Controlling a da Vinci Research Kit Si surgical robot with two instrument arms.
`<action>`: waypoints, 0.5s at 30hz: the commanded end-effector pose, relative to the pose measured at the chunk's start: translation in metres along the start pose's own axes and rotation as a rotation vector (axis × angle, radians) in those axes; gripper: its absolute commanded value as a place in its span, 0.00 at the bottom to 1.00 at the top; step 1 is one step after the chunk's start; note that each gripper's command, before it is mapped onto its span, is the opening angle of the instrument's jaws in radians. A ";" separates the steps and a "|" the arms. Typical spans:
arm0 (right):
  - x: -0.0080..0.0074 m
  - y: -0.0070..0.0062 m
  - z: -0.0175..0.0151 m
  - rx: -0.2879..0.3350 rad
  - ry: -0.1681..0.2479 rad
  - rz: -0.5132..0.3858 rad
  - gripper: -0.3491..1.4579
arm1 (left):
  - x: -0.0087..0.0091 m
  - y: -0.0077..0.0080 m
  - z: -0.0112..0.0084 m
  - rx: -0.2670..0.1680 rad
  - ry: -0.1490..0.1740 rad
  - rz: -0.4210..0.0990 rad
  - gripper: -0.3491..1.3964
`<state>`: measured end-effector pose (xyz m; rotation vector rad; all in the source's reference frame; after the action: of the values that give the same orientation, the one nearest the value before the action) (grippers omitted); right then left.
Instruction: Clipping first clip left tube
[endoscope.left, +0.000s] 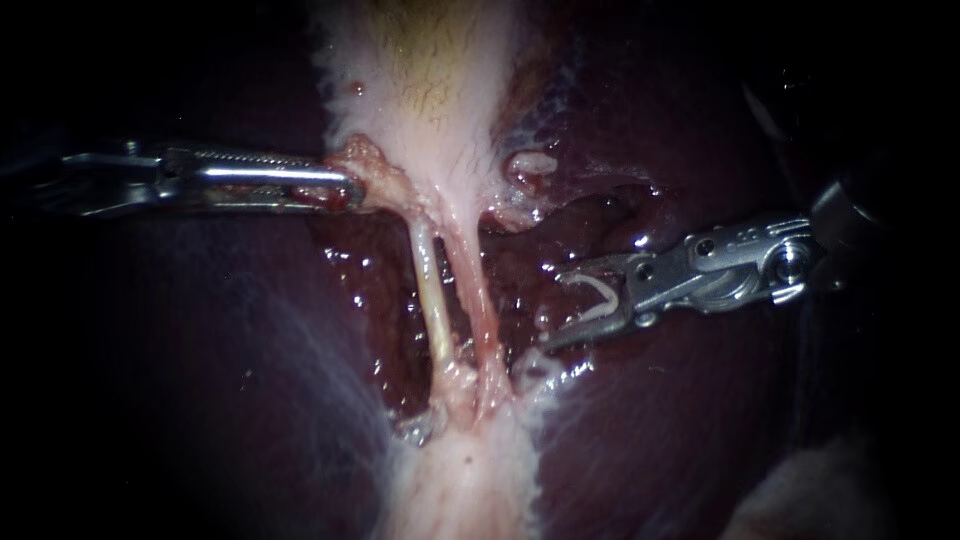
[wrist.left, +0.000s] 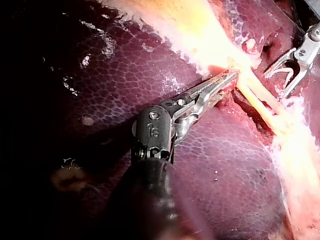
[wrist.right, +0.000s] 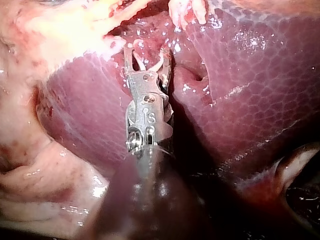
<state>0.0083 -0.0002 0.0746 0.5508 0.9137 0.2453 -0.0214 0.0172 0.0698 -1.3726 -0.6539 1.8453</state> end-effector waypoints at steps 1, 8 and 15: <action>0.0000 0.0000 0.0000 0.000 0.000 0.000 0.44 | 0.0000 0.0000 0.0000 0.000 0.000 0.000 0.00; 0.0000 0.0000 0.0000 0.000 0.000 0.000 0.44 | 0.0000 0.0000 0.0000 0.000 0.000 0.000 0.00; 0.0000 0.0000 0.0000 0.000 0.000 0.000 0.44 | 0.0000 0.0000 0.0000 0.000 0.000 0.000 0.00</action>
<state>0.0083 -0.0002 0.0746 0.5507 0.9137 0.2454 -0.0214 0.0172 0.0698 -1.3730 -0.6544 1.8454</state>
